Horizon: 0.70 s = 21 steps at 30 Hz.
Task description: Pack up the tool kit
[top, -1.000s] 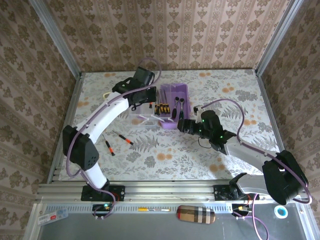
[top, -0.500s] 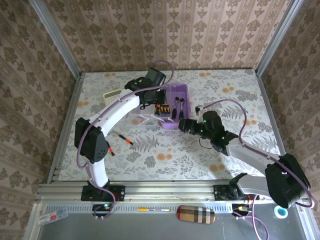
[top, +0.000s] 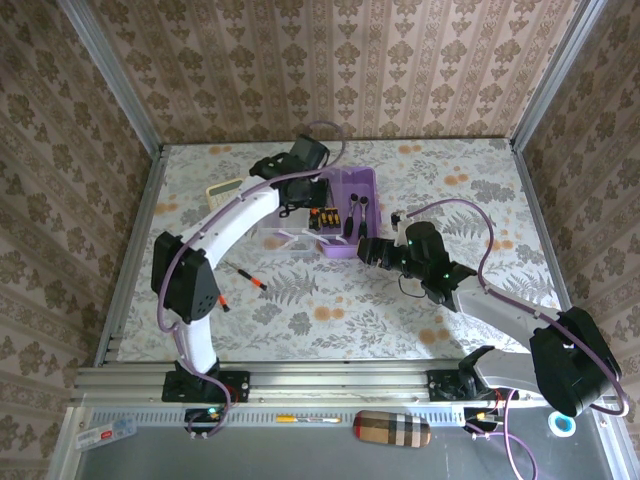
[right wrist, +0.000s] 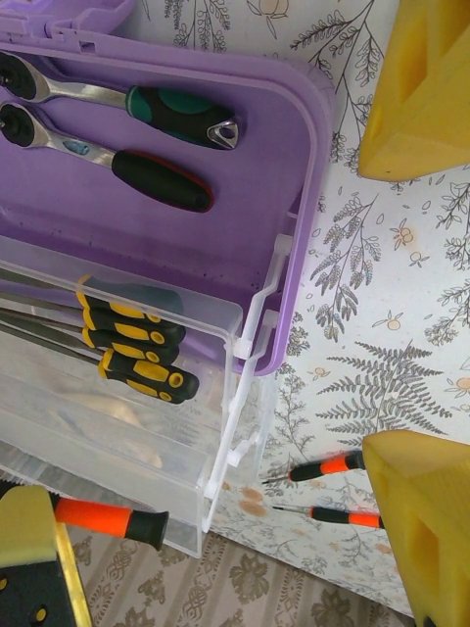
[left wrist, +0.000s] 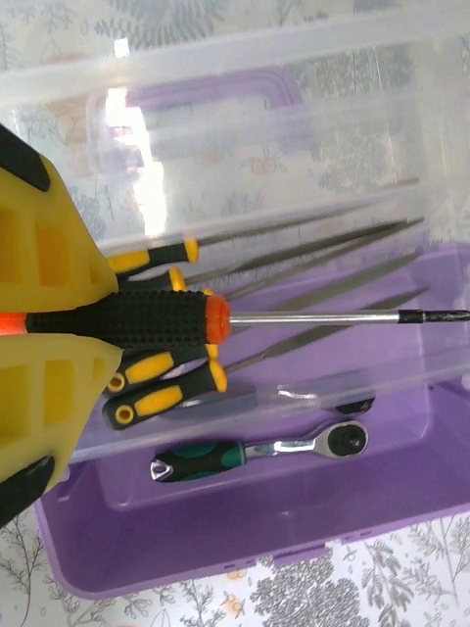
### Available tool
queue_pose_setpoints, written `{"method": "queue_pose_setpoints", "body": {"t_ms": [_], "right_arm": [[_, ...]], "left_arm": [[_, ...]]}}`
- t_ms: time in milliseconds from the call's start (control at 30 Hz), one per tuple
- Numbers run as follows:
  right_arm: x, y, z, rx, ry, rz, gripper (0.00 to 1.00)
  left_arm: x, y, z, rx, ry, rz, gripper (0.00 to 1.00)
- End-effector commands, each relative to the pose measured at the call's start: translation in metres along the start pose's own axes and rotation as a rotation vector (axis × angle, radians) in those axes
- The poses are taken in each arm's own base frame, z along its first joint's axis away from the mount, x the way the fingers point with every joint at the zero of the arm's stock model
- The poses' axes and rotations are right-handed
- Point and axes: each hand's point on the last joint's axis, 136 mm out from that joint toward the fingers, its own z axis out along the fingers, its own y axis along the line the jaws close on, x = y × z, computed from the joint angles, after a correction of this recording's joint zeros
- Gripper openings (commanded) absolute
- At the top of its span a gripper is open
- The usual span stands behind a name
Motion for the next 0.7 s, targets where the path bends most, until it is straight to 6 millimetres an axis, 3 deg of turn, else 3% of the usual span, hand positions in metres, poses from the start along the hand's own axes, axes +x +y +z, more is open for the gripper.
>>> {"method": "queue_pose_setpoints", "body": {"t_ms": [0, 200, 400, 667], "right_arm": [[0.000, -0.006, -0.002, 0.022, -0.010, 0.011, 0.70], [-0.001, -0.005, -0.002, 0.017, -0.011, 0.011, 0.70], [0.000, -0.006, -0.002, 0.023, -0.007, 0.011, 0.70], [0.001, -0.007, 0.000, 0.026, -0.004, 0.012, 0.70]], "left_arm": [[-0.007, 0.022, -0.019, -0.012, -0.020, -0.030, 0.10], [0.004, 0.044, -0.002, -0.039, 0.028, -0.061, 0.10], [0.012, 0.040, 0.018, -0.017, 0.073, -0.073, 0.10], [0.015, 0.034, 0.028, 0.009, 0.089, -0.093, 0.11]]}}
